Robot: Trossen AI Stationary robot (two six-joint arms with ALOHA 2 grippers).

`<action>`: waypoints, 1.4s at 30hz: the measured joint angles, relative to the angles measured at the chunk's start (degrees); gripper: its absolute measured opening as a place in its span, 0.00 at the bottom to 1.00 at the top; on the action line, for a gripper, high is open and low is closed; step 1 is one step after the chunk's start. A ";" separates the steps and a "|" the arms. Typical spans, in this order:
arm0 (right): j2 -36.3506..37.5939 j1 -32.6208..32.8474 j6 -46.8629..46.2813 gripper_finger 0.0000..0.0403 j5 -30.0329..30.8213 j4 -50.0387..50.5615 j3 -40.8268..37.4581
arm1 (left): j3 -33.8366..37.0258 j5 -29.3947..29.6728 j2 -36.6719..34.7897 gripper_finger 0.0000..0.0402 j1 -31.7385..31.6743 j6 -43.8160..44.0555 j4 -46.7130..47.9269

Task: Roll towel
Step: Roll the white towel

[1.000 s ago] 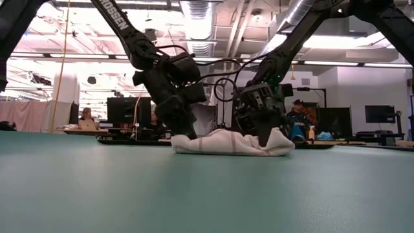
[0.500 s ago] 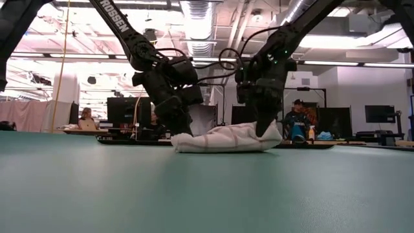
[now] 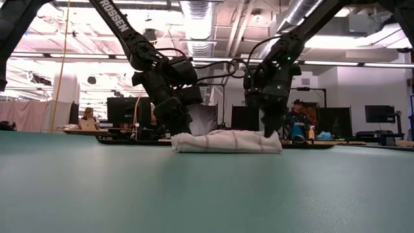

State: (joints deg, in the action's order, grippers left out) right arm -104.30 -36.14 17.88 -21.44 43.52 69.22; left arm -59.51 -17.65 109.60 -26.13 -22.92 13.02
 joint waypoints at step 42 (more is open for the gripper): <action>9.53 7.94 1.11 0.42 5.87 -37.30 -24.61 | -0.13 -6.75 -0.20 0.00 -3.60 -5.78 8.79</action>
State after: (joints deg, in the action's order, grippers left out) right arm -94.77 -28.20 18.99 -15.58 6.22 44.61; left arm -59.64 -24.40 109.40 -29.74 -28.70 21.82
